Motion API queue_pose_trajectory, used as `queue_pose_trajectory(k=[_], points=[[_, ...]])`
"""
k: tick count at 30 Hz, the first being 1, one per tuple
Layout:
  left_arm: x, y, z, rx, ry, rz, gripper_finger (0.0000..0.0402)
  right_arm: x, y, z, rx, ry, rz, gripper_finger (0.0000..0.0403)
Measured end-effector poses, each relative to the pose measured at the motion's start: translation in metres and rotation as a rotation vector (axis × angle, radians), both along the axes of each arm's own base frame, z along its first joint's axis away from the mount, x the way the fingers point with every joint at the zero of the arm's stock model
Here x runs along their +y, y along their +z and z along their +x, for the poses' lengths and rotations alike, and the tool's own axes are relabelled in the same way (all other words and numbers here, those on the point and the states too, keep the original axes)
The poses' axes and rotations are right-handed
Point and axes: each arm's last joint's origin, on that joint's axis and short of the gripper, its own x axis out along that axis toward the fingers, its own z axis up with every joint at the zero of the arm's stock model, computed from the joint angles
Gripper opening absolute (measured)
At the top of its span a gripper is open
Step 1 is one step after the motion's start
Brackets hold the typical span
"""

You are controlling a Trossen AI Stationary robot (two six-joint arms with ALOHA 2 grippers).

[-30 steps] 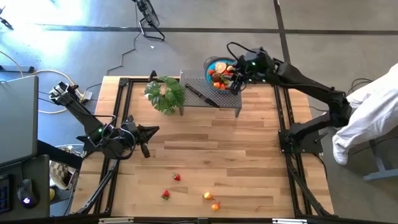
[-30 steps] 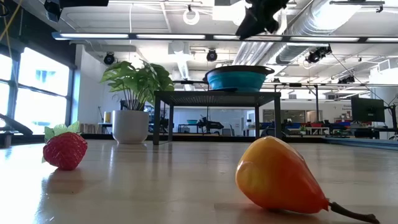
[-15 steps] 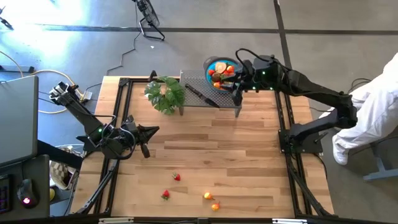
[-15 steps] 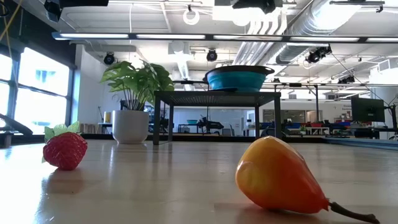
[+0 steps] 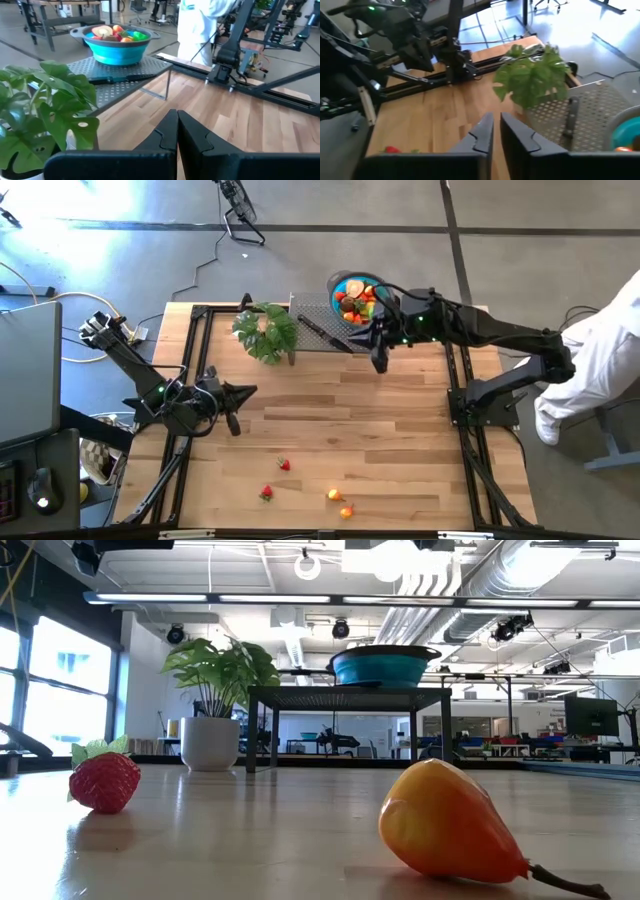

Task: Pick & Place Fruit
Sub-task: Put the yellow pear in the blue bowl on the shelf

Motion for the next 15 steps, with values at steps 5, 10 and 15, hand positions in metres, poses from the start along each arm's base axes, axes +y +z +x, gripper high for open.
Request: queue_pose_trajectory(k=[5,10,15], points=[[-0.001,0.0,0.001,0.013,-0.054,-0.015,0.0,0.013,0.0,0.002,-0.003,0.028,0.038,0.0005],[-0.003,-0.001,0.001,0.024,-0.115,-0.042,0.0,0.03,0.0,0.003,-0.002,0.032,0.037,0.0003],[-0.004,-0.001,0.002,0.032,-0.153,-0.056,0.0,0.046,0.0,0.003,-0.005,0.002,0.037,0.0002]])
